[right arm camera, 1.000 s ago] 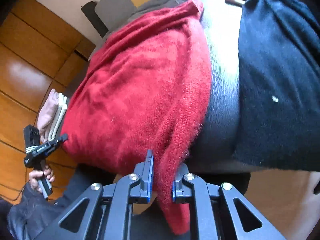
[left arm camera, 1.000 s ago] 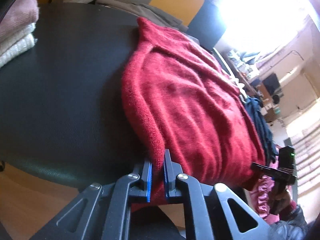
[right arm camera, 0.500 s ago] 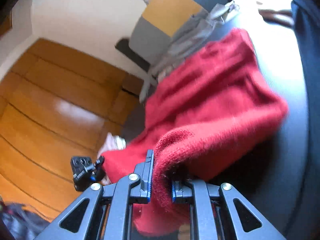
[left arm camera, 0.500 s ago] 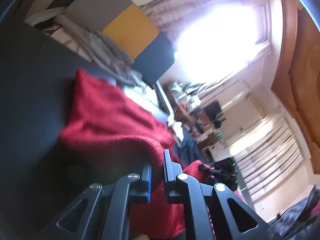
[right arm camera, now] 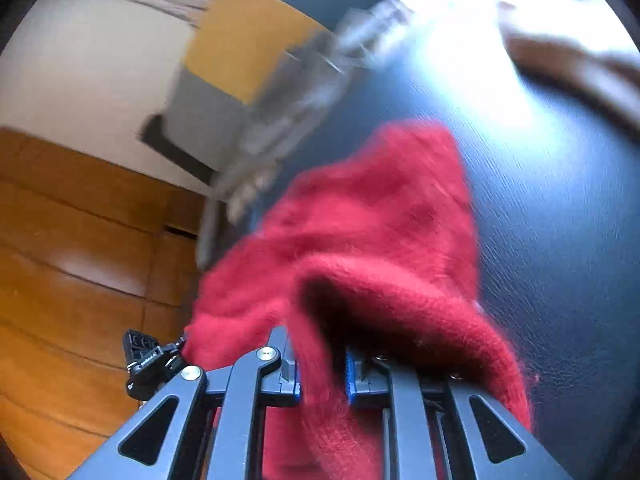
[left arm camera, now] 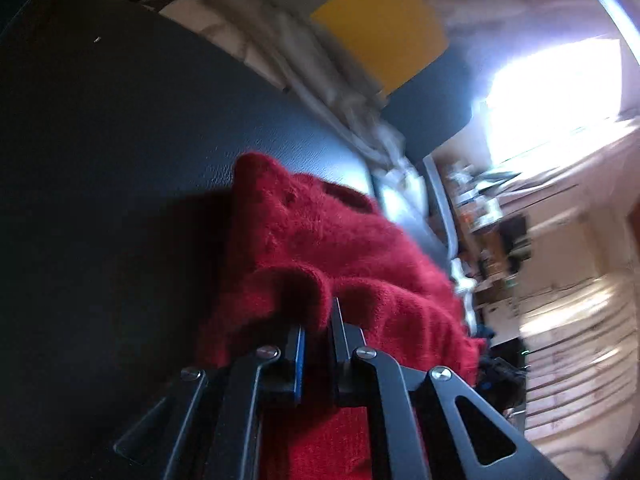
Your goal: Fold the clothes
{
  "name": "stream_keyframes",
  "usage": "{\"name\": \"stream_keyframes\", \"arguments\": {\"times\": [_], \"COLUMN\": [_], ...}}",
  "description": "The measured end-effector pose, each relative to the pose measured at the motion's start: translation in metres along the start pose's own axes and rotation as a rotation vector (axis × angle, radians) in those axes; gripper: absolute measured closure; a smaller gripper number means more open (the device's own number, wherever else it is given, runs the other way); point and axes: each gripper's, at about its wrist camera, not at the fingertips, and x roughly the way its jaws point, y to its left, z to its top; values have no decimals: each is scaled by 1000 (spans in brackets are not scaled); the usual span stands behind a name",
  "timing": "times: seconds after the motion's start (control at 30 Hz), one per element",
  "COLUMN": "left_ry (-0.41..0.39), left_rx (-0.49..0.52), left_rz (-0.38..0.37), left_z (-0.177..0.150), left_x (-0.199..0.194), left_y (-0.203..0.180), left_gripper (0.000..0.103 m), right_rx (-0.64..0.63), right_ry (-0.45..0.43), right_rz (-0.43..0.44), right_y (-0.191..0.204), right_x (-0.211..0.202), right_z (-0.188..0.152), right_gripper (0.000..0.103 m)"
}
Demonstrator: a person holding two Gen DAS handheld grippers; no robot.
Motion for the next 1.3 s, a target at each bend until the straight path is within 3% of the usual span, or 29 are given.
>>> {"name": "stream_keyframes", "arguments": {"times": [0.13, 0.4, 0.5, 0.57, 0.63, 0.77, 0.93, 1.03, 1.1, 1.17, 1.27, 1.3], "left_ry": [27, 25, -14, -49, -85, -85, -93, -98, -92, -75, -19, -5], "left_rx": [62, -1, -16, -23, -20, 28, 41, 64, 86, 108, 153, 178], "left_rz": [50, 37, 8, -6, -21, -23, -3, 1, 8, 16, 64, 90], "left_z": [-36, -111, -123, -129, -136, -155, -172, -179, -180, -180, -176, -175], "left_x": [-23, -81, -97, -109, -120, -131, -143, -148, -147, -142, -133, -131], "left_y": [0, 9, 7, 6, 3, -2, 5, 7, 4, 1, -5, -10], "left_gripper": [96, 93, 88, 80, 79, 76, 76, 76, 75, 76, 84, 87], "right_rx": [-13, 1, 40, 5, -58, -158, -246, -259, -256, -289, -321, -336], "right_ry": [3, 67, 59, 48, 55, 93, 144, 120, 106, 103, 98, 97], "right_rz": [58, 85, 112, 118, 102, 61, -16, -10, -31, -84, -130, -144], "right_y": [-7, -6, 0, 13, 28, 41, 36, 35, 35, 37, 41, 42], "right_x": [-14, -43, -55, -64, -71, -76, -53, -51, -50, -51, -56, -57], "right_z": [-32, -112, -122, -127, -137, -158, -178, -177, -176, -179, -182, -182], "right_gripper": [93, 93, 74, 41, 34, 34, 34, 34, 38, 52, 71, 73]}}
